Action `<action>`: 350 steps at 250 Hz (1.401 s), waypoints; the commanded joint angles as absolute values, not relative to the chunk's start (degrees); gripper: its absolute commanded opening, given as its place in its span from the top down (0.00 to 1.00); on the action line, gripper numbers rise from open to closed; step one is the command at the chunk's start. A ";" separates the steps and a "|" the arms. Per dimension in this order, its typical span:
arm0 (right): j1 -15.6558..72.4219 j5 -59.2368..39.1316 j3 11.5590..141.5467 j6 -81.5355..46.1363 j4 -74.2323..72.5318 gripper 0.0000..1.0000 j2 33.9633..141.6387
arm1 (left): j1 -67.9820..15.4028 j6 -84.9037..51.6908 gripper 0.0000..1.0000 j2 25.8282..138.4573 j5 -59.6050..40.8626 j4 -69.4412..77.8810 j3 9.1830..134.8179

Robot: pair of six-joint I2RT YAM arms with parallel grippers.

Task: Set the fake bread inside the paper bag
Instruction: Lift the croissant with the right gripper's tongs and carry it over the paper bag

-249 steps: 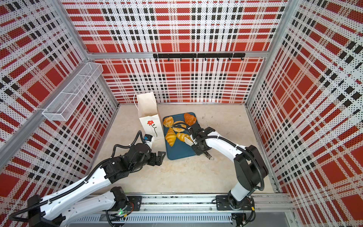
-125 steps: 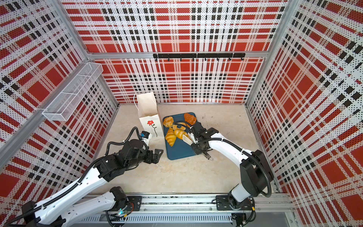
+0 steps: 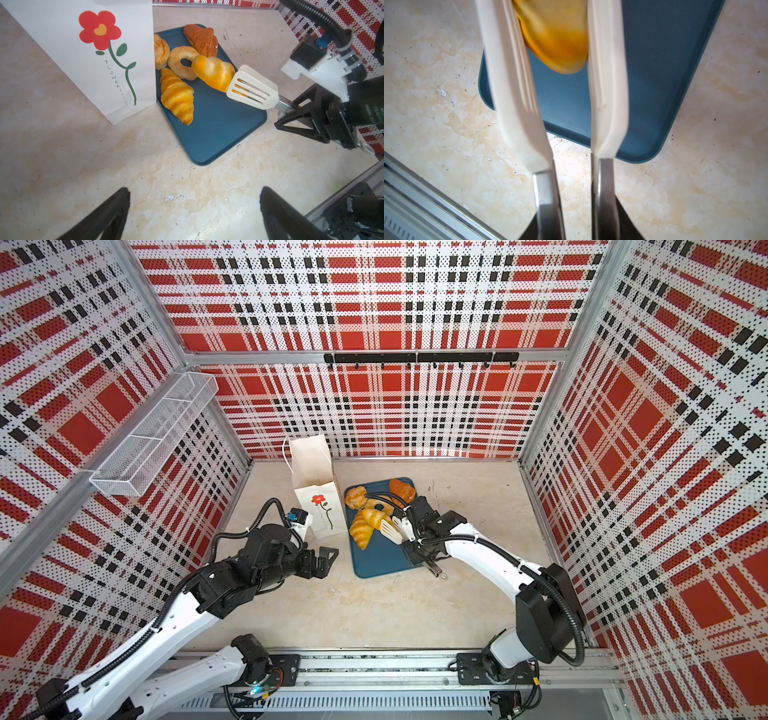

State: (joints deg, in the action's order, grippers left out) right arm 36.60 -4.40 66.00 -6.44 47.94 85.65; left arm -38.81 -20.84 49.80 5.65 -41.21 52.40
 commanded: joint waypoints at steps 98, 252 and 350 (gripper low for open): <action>38.66 -8.65 68.54 -9.40 42.36 0.64 80.40 | -33.45 -16.89 0.00 49.91 1.60 -45.08 59.12; 42.50 -8.35 75.29 -10.01 42.23 0.64 80.75 | -27.91 -16.48 0.01 49.84 -0.19 -46.54 61.94; 44.91 -11.24 80.30 -11.05 39.19 0.64 83.53 | -22.83 -15.19 0.01 48.86 -1.48 -46.71 62.67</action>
State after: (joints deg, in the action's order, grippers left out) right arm 44.10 -9.10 77.38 -10.13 44.53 82.46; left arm -24.51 -17.30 50.04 -0.69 -45.95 60.51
